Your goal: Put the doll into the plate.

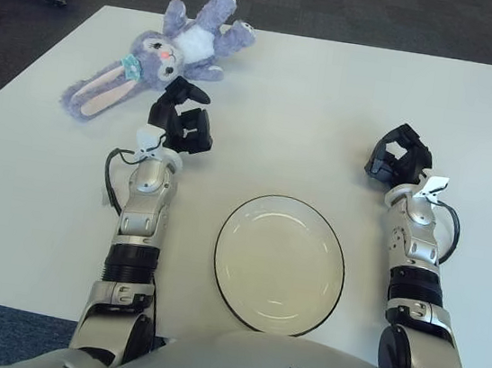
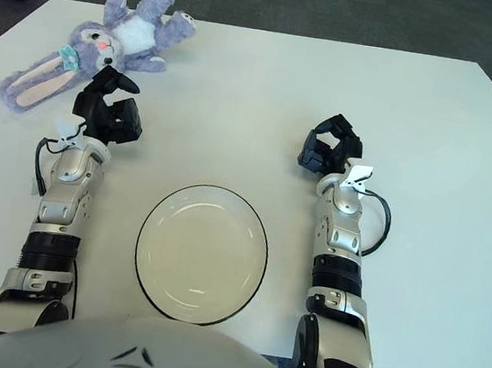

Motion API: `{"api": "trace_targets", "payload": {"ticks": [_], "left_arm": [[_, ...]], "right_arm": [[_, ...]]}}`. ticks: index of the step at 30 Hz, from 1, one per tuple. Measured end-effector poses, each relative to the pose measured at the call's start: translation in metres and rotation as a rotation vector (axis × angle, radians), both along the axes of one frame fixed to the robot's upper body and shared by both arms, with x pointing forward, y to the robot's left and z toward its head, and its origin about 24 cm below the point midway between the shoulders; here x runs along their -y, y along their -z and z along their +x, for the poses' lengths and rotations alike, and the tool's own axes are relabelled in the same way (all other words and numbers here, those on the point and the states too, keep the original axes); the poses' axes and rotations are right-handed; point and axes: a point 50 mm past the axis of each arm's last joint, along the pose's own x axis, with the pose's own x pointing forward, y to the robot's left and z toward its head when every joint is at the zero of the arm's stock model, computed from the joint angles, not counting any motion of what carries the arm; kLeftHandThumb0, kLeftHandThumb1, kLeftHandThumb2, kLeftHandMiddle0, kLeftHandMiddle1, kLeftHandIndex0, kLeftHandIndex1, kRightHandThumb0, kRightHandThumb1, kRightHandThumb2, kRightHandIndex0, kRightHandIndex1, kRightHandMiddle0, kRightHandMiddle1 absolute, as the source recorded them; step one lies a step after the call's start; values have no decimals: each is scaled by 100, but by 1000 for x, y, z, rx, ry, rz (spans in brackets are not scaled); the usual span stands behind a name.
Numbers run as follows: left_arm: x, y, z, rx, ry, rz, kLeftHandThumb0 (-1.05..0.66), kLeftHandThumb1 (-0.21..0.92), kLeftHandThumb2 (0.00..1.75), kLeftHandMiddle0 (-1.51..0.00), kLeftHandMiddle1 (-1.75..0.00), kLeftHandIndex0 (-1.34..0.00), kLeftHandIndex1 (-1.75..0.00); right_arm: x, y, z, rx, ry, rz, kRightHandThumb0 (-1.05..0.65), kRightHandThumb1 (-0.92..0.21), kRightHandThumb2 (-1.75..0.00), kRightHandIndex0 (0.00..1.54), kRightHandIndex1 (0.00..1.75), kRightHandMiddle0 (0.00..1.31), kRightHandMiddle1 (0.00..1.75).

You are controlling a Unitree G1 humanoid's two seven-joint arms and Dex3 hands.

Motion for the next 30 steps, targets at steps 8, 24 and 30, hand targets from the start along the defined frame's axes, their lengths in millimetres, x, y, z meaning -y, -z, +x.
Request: {"api": "trace_targets", "payload": {"ticks": [8,24,30], "left_arm": [[0,0,0,0,0,1,-48,31,132,-122,-175,-62,-175],[0,0,0,1,0,2,-48,30,133,-122,-175,-62,-175],[0,0,0,-3,-9,5,-47,34,129,-120,-175,-59,-175]], "right_arm": [[0,0,0,-1,1,0,-52,-22,-144,131,175,70,175],[0,2,1,-4,3,-6,-52,-22,-144,131,175,70,175],[0,2,2,-6,10,-5,-52,-22,-144,131,175,70,175]]}}
